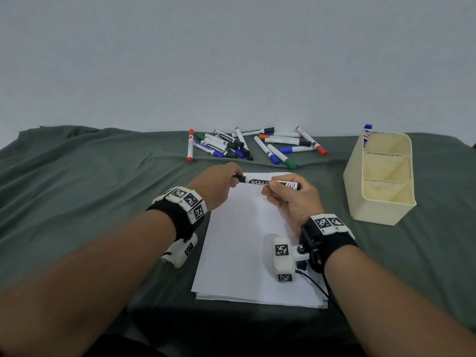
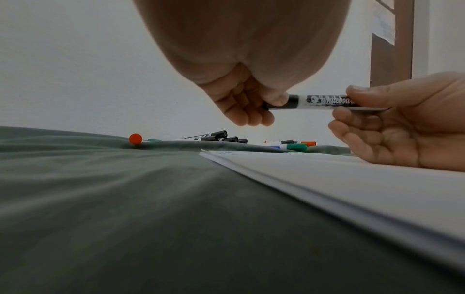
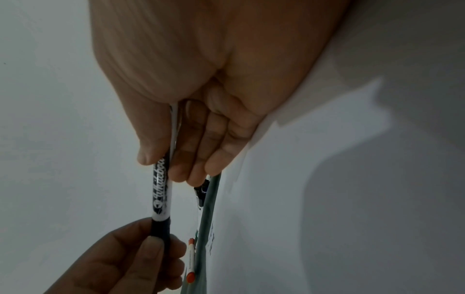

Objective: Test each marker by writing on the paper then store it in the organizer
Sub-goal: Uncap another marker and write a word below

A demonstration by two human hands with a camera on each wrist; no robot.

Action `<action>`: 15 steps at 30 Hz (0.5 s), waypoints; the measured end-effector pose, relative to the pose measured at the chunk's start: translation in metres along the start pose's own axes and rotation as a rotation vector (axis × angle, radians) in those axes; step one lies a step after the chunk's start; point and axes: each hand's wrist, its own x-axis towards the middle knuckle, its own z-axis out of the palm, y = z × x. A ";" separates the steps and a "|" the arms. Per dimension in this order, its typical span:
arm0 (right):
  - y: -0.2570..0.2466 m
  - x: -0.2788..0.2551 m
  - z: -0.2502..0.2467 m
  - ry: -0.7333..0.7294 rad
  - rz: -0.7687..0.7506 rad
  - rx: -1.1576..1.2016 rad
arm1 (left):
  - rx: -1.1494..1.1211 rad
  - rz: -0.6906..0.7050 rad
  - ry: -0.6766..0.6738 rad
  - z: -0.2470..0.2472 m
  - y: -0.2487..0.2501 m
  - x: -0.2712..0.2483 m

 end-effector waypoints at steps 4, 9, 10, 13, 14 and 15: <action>-0.002 -0.001 0.002 0.010 0.009 -0.051 | 0.053 -0.003 -0.030 0.001 0.002 -0.002; -0.002 -0.002 0.006 -0.005 -0.010 -0.134 | -0.002 -0.043 -0.058 -0.001 0.002 -0.003; -0.002 -0.002 0.006 -0.003 -0.012 -0.127 | -0.024 -0.057 -0.035 -0.001 0.002 -0.003; -0.002 0.000 0.004 0.050 -0.007 -0.070 | 0.127 -0.140 -0.049 0.007 -0.003 -0.008; -0.001 0.001 0.003 0.075 -0.005 -0.049 | 0.208 -0.188 -0.128 0.009 -0.005 -0.010; -0.001 0.001 0.002 0.097 -0.006 -0.030 | 0.270 -0.227 -0.222 0.011 -0.006 -0.011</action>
